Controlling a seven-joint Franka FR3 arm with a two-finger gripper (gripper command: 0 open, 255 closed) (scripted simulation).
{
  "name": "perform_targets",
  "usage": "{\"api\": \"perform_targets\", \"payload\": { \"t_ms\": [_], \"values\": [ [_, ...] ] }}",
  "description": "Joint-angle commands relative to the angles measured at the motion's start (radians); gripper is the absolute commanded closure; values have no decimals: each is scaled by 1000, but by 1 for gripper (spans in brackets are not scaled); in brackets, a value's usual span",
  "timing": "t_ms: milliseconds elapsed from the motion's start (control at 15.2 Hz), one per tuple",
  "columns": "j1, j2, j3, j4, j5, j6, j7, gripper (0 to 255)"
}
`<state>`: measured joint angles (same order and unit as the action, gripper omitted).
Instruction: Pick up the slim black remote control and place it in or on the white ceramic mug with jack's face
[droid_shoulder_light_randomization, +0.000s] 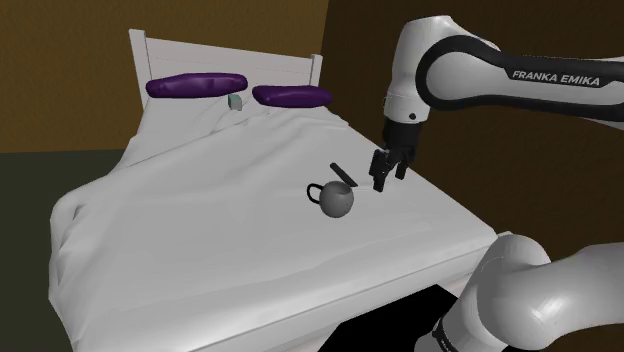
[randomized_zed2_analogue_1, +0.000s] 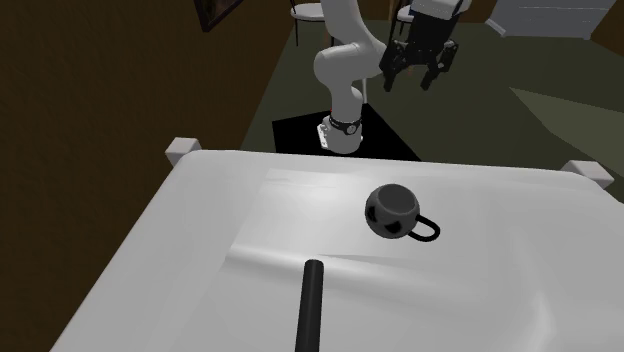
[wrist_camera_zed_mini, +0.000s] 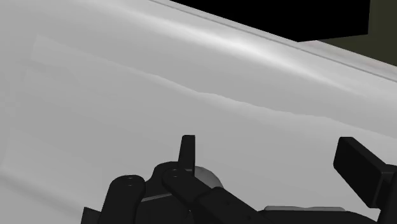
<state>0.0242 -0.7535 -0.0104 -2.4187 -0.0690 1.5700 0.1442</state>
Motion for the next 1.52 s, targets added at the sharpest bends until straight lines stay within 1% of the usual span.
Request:
{"api": "perform_targets", "payload": {
  "t_ms": [0,396,792,1122,1452],
  "values": [
    [0,0,0,0,0,0,0,0],
    [-44,178,-63,33,-43,162,-20,0],
    [-80,375,-124,110,-63,300,-41,0],
    [-105,546,-171,205,-58,390,-64,0],
    [-133,721,-212,328,-31,456,-94,0]
  ]
}}
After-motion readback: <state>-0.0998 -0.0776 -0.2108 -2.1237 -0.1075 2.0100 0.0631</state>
